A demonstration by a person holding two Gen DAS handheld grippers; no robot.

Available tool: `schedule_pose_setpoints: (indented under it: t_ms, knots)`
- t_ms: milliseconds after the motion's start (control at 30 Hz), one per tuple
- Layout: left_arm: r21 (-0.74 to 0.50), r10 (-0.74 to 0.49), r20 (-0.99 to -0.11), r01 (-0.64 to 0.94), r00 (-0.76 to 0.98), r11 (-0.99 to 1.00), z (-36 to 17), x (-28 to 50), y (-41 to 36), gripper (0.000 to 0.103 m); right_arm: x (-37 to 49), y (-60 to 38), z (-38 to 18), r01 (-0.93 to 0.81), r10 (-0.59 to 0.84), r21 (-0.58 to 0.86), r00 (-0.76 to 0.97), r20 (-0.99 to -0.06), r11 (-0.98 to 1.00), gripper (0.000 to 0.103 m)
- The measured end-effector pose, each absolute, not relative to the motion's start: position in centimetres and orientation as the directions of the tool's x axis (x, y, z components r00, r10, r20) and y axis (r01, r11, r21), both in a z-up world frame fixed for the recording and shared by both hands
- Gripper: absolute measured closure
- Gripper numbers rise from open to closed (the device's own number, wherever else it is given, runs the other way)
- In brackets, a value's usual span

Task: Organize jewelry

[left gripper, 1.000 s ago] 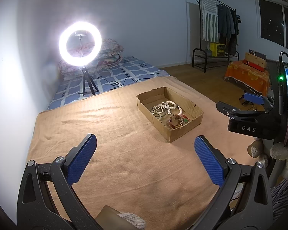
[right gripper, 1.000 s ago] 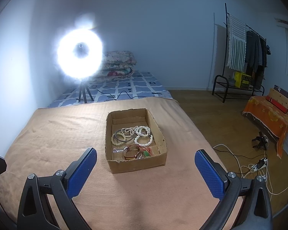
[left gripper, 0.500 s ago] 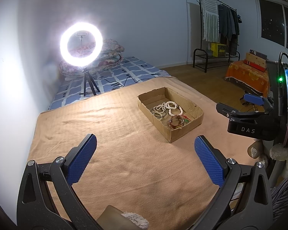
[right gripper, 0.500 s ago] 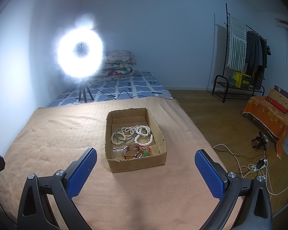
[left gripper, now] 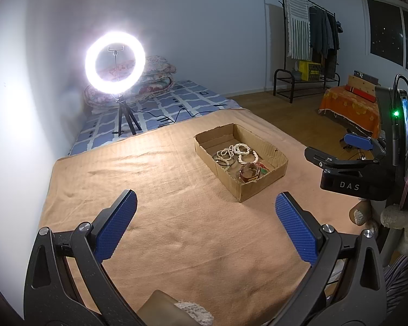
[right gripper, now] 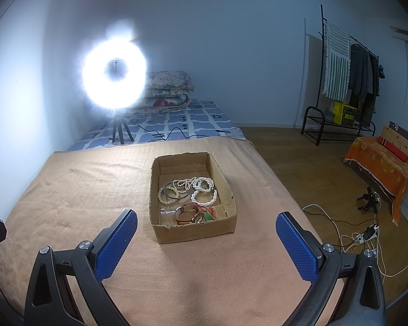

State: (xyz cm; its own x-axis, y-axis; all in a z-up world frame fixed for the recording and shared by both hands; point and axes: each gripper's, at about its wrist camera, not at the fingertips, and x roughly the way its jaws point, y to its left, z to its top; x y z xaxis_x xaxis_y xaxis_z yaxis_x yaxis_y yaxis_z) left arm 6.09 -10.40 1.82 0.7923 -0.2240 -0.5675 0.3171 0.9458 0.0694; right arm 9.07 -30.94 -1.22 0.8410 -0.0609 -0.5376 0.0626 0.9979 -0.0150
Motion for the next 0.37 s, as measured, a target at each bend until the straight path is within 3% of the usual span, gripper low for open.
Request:
schedule_pose_setpoints:
  t_ms: [367]
  knots:
    - [0.07, -0.223, -0.558, 0.313, 0.799, 0.947, 1.96, 5.89, -10.58, 0.0, 9.02, -30.98, -1.48, 0.057, -0.056, -0.015, 0.838, -0.542, 0.998, 0.0]
